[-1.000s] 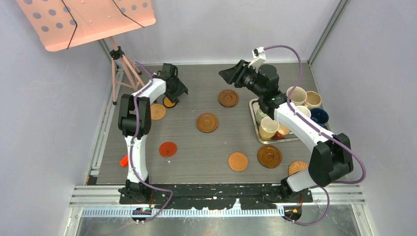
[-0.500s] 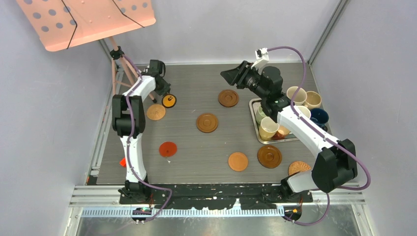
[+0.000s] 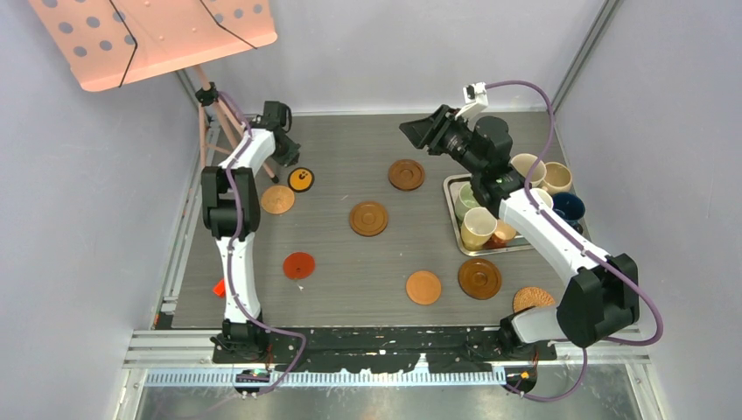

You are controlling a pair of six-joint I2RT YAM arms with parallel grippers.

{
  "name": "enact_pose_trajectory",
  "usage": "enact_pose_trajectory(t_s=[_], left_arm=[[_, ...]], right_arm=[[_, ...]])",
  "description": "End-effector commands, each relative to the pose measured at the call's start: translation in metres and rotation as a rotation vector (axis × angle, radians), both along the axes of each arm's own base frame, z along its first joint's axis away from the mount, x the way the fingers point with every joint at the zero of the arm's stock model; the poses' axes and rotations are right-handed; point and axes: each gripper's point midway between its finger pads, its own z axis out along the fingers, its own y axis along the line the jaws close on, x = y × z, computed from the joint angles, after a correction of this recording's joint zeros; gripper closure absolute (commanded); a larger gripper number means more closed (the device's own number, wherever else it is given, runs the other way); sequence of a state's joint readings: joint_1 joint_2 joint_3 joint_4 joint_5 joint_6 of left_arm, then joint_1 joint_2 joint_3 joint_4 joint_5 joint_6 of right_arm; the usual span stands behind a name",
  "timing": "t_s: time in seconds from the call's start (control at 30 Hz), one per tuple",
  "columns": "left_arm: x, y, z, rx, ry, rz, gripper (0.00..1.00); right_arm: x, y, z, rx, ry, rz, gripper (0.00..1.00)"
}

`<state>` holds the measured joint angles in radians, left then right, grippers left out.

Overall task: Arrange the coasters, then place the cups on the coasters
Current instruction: Move the coaster to the center of the board.

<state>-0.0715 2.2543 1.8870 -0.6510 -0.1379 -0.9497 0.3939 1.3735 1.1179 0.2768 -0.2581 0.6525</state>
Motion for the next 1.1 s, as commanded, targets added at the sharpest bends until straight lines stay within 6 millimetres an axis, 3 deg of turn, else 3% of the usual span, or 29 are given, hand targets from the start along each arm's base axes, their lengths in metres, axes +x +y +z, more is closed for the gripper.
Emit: enact_pose_trajectory(t_s=[0.0,0.57,0.83,1.07], left_arm=[[0.004,0.009,-0.004,-0.044,0.02,0.059,0.94],[-0.002,-0.009,-0.005,-0.047,0.054,0.034,0.99],[-0.031,-0.046,-0.011,-0.086,0.11,-0.005,1.0],[-0.069,-0.102,-0.016,-0.129,0.122,-0.105,1.0]], right_arm=[[-0.008,-0.005,0.029,0.019,-0.085,0.011,0.52],[-0.012,-0.014,0.04,0.066,-0.1,0.009,0.52],[-0.016,-0.026,0.043,0.07,-0.107,-0.013,0.52],[-0.025,-0.03,0.045,0.088,-0.103,-0.012,0.52]])
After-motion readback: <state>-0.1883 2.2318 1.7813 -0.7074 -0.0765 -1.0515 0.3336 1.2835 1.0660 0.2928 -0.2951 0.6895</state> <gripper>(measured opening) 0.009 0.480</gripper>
